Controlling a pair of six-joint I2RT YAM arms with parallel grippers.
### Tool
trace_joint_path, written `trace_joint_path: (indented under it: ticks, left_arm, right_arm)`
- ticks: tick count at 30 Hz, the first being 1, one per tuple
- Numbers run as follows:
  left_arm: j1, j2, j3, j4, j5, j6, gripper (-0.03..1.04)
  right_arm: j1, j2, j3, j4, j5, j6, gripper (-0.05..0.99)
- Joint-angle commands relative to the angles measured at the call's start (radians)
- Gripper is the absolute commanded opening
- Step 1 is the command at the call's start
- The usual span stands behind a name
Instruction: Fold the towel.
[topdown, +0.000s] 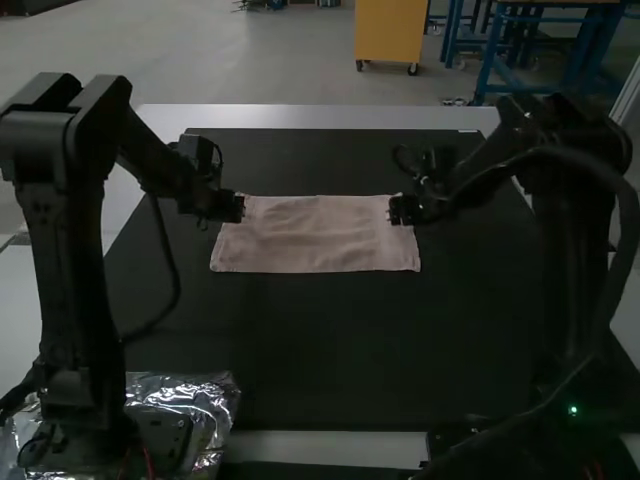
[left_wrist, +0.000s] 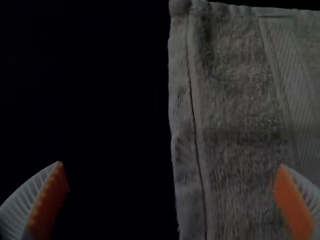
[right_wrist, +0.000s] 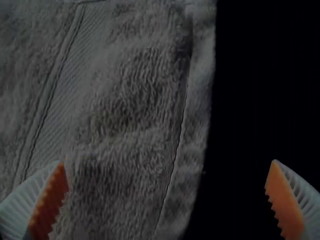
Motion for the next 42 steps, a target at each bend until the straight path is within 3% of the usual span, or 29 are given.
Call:
trace_joint_path:
  ticks: [1, 12, 25, 26, 27, 29, 30, 31, 32, 35, 42]
  left_arm:
    - [0.021, 0.027, 0.046, 0.003, 0.001, -0.019, 0.97]
    - [0.028, 0.114, 0.132, -0.023, 0.024, -0.024, 0.97]
    - [0.027, 0.197, 0.207, -0.065, 0.027, -0.024, 0.93]
    - [0.025, 0.203, 0.206, -0.068, 0.035, -0.022, 0.88]
    - [0.025, 0.208, 0.206, -0.074, 0.055, -0.022, 0.80]
    - [0.028, 0.214, 0.198, -0.082, 0.112, -0.021, 0.51]
    - [0.028, 0.216, 0.194, -0.080, 0.133, -0.021, 0.29]
    - [0.028, 0.216, 0.186, -0.076, 0.149, -0.019, 0.07]
    - [0.028, 0.214, 0.178, -0.066, 0.156, -0.019, 0.03]
    - [0.028, 0.202, 0.154, -0.034, 0.204, -0.019, 0.02]
    - [0.028, 0.145, 0.155, -0.030, 0.235, -0.019, 0.02]
  right_arm:
    - [0.006, 0.020, 0.061, 0.000, 0.008, -0.005, 0.91]
    - [0.005, 0.088, 0.170, -0.045, 0.008, -0.010, 0.91]
    - [0.005, 0.129, 0.176, -0.060, 0.007, -0.021, 0.90]
    - [0.005, 0.132, 0.176, -0.063, 0.007, -0.021, 0.84]
    - [0.005, 0.132, 0.173, -0.069, -0.003, -0.024, 0.69]
    - [-0.004, 0.134, 0.166, -0.080, -0.062, -0.030, 0.11]
    - [-0.009, 0.134, 0.163, -0.077, -0.062, -0.030, -0.02]
    - [-0.015, 0.134, 0.164, -0.080, -0.067, -0.025, -0.02]
    - [-0.018, 0.134, 0.166, -0.084, -0.073, -0.024, -0.02]
    - [-0.027, 0.128, 0.161, -0.086, -0.075, -0.024, -0.02]
    - [-0.033, 0.082, 0.178, -0.086, -0.075, -0.010, -0.02]
